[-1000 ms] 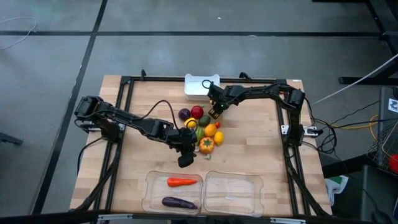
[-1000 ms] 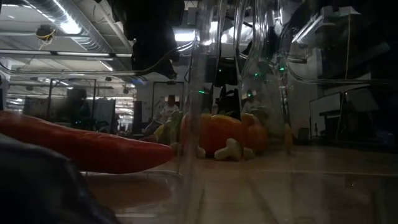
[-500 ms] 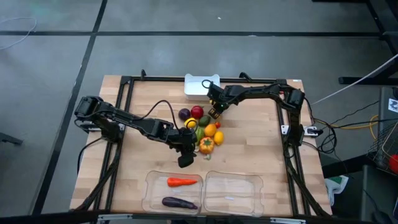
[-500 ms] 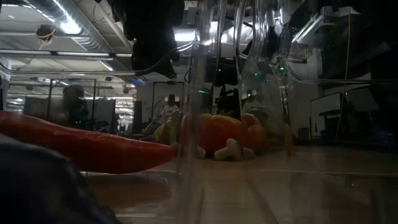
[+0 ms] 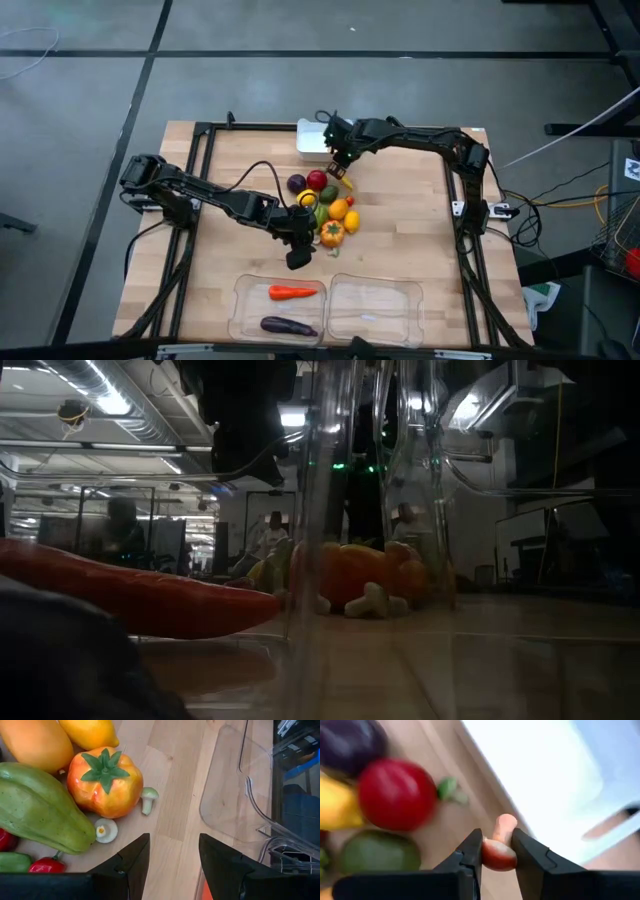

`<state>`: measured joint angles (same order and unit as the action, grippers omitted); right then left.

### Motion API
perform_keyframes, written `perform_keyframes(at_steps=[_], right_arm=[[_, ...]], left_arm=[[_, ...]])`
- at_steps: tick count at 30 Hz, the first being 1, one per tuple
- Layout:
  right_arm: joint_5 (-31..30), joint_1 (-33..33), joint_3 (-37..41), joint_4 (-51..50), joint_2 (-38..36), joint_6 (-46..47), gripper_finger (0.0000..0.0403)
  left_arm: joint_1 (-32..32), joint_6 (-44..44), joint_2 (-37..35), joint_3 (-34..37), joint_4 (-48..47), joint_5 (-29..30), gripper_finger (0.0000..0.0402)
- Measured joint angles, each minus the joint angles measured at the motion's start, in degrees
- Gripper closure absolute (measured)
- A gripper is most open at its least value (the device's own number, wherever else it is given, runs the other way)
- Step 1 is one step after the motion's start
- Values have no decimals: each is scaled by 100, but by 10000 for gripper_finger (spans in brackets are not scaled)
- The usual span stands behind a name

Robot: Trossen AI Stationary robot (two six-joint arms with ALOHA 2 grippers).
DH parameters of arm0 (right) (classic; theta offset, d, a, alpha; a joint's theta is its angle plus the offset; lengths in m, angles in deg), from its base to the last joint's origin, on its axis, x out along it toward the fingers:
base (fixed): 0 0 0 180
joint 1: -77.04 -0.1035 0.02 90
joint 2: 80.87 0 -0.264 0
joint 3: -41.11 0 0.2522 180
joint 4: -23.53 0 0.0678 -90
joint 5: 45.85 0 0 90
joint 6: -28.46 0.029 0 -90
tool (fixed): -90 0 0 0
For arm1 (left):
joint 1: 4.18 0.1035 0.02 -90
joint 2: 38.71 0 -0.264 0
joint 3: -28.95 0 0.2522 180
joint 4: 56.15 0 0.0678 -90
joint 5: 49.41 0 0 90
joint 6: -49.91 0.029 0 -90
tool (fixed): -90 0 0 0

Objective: Sort produce into baskets
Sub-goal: Put the orange mushroom into the white bin, then put the yellow chili pepper into the white bin

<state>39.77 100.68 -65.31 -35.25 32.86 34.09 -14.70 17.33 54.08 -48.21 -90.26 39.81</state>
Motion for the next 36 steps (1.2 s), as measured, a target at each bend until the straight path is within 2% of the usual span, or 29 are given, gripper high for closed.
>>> perform_keyframes(at_steps=[5, 10, 16, 31, 36], right_arm=[[-18, 0, -336, 284, -2, -498, 318], [-379, 45, -335, 832, 42, -990, 318], [-389, 168, -324, 841, 344, -1057, 313], [-411, 153, -324, 842, 424, -1049, 217], [-411, 153, -726, -64, 367, -1048, 213]], left_arm=[[2, 0, -1, 0, 1, 0, 235], [2, 0, 0, 0, 1, 0, 235], [2, -6, -2, 0, -1, 0, 235], [2, -4, -2, 0, -1, 0, 235], [2, -2, -2, 0, 1, 0, 235]])
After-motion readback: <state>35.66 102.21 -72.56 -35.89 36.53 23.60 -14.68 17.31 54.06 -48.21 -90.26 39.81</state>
